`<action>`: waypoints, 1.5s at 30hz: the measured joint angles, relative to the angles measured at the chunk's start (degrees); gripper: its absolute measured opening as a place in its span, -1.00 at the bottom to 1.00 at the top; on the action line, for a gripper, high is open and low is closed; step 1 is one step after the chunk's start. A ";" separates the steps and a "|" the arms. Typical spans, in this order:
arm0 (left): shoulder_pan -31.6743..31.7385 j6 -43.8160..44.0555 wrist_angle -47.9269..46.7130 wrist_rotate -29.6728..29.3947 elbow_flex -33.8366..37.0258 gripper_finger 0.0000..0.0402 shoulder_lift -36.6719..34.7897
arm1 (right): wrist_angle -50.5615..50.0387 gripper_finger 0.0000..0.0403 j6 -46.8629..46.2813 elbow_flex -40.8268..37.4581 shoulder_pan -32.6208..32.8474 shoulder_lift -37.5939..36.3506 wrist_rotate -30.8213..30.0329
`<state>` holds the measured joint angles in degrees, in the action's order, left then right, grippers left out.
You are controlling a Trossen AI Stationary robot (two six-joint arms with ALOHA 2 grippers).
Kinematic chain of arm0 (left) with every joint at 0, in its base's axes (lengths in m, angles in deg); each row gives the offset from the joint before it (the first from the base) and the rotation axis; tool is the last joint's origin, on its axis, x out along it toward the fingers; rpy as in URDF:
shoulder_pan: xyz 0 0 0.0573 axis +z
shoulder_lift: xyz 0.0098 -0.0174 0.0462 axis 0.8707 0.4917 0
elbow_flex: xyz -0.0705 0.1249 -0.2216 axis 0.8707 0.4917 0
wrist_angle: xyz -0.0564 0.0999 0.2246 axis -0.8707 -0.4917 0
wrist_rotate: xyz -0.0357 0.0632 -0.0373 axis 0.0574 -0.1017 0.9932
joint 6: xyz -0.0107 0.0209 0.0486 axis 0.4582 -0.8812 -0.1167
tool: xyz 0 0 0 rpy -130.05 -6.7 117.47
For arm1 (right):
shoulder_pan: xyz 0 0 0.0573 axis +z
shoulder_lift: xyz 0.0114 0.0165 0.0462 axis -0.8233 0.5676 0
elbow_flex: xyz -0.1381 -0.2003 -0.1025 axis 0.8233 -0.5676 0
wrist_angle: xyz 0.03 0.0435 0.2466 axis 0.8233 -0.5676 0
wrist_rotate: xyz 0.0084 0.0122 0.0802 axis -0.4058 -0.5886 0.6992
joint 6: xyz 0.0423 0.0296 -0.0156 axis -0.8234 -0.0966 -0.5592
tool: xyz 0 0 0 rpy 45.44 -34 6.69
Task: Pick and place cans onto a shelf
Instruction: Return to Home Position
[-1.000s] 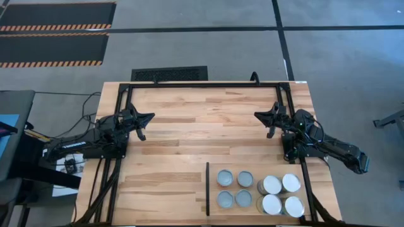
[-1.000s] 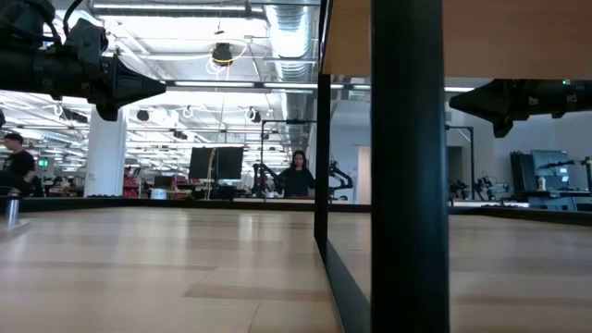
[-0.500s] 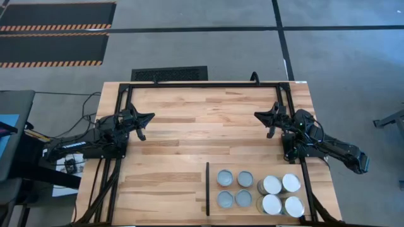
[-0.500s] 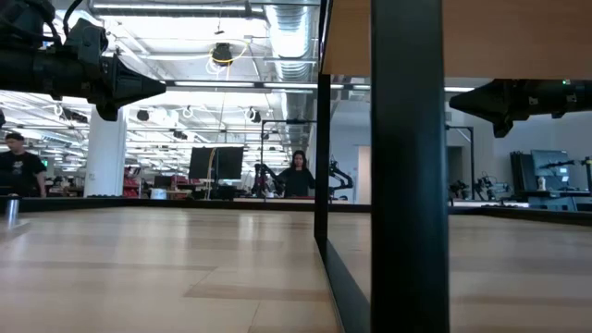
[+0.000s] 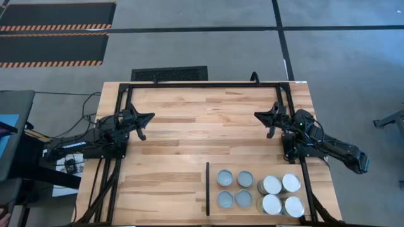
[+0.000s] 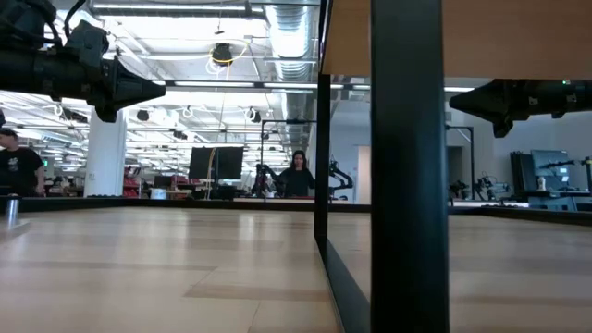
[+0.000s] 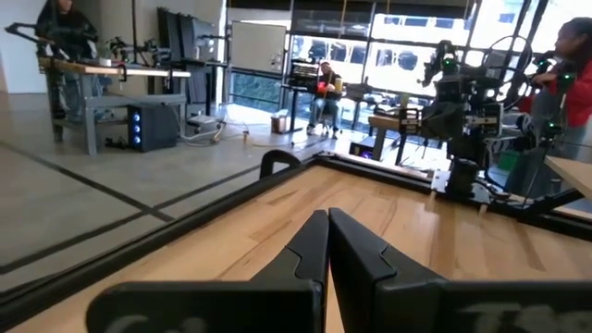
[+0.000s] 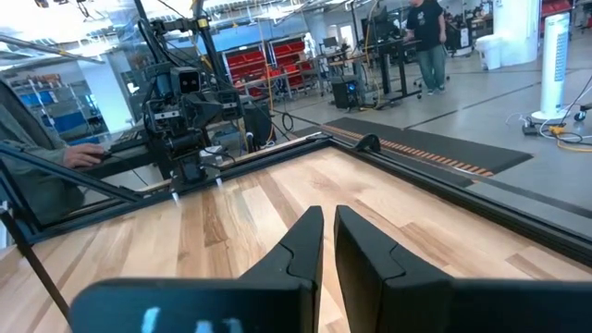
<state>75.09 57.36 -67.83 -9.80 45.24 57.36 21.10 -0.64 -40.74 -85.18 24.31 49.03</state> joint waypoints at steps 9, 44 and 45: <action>0.00 0.10 -1.08 0.04 -0.28 -1.00 0.00 | 0.00 -0.73 0.00 0.00 0.00 0.00 0.04; 0.00 -0.33 -1.43 0.00 -0.44 -1.00 0.00 | 0.02 -0.73 0.00 0.00 0.00 -0.02 -0.02; 0.00 -0.33 -1.43 0.00 -0.44 -1.00 0.00 | 0.02 -0.73 0.00 0.00 0.00 -0.01 -0.03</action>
<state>75.09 57.03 -69.26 -9.80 44.80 57.36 21.12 -0.64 -40.74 -85.18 24.29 48.99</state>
